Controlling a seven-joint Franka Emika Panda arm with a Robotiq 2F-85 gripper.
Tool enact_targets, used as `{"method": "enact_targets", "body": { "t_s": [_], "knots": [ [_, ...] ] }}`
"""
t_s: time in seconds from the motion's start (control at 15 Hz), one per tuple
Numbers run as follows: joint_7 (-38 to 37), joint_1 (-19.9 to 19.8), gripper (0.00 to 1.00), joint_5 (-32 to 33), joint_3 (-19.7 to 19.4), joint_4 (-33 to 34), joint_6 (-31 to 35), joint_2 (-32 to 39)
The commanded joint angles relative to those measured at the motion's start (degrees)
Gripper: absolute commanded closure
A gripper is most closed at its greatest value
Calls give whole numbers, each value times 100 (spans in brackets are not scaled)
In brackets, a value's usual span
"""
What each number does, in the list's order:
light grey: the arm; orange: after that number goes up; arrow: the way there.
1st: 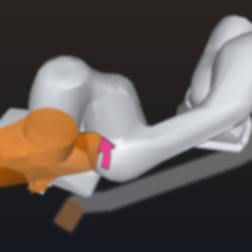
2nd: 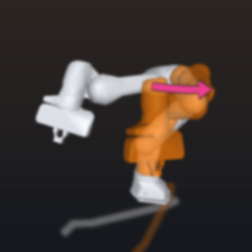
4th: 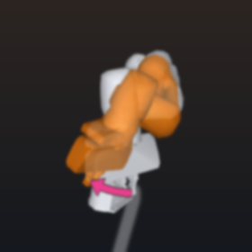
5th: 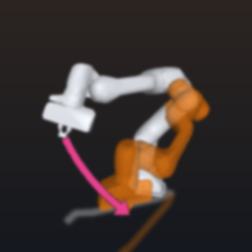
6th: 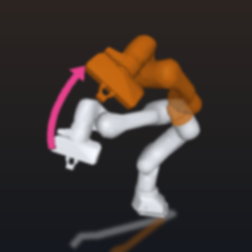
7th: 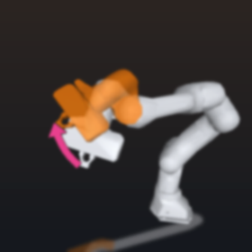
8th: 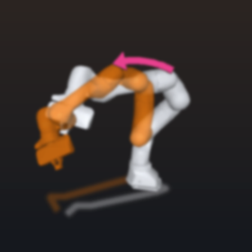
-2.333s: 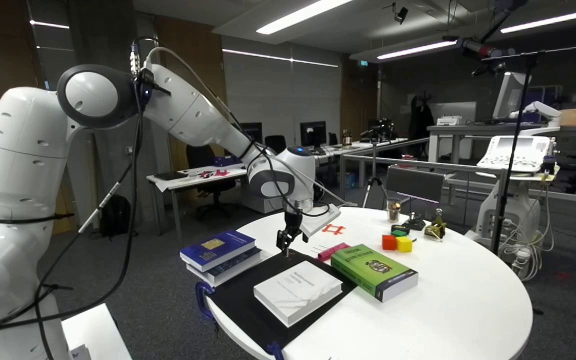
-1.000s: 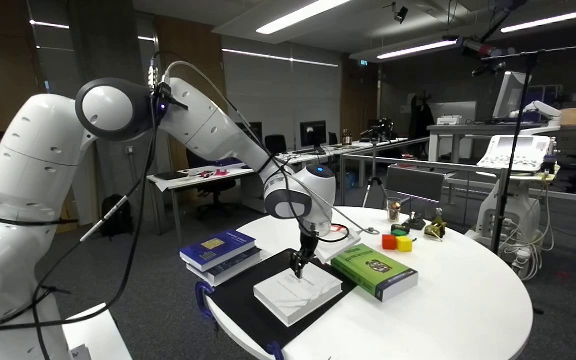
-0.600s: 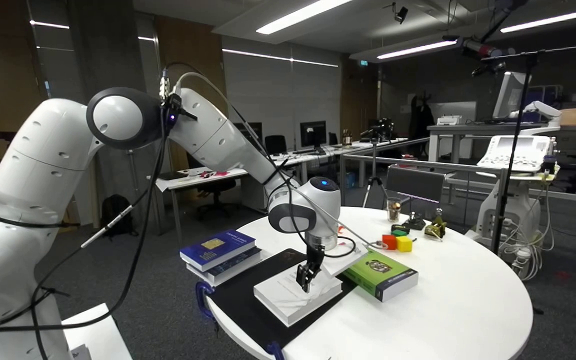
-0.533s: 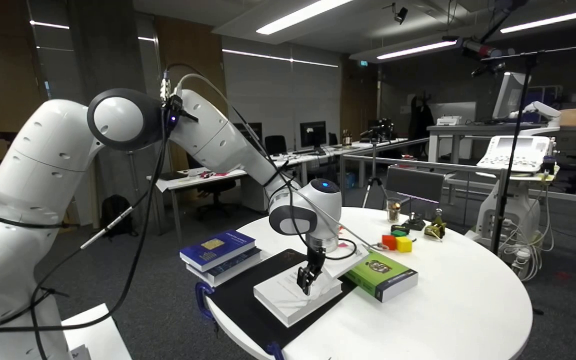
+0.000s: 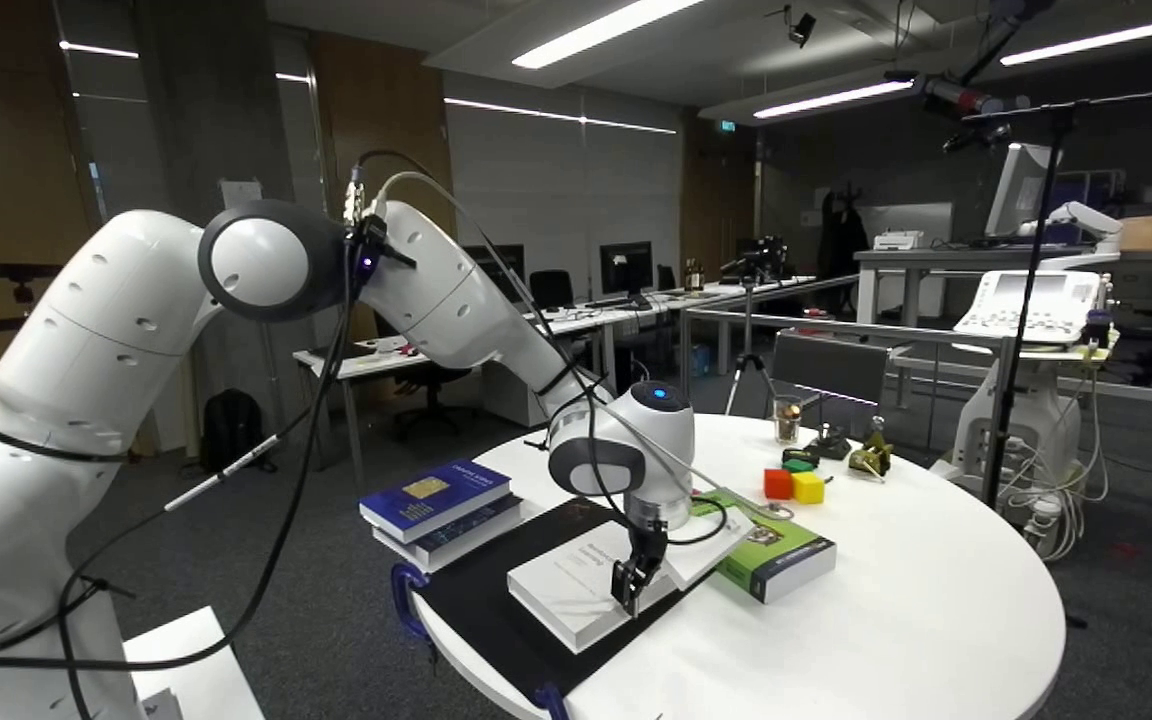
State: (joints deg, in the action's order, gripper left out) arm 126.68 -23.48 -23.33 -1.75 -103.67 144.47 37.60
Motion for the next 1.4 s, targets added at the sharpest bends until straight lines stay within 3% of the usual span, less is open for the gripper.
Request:
{"method": "enact_targets", "body": {
  "t_s": [0.0,0.73,1.33],
  "knots": [
    [15,-186,0,110,237,181,277,253],
    [-215,-57,0,515,415,563,-31,540],
    [-647,-4,0,638,430,613,156,632]
  ]
}}
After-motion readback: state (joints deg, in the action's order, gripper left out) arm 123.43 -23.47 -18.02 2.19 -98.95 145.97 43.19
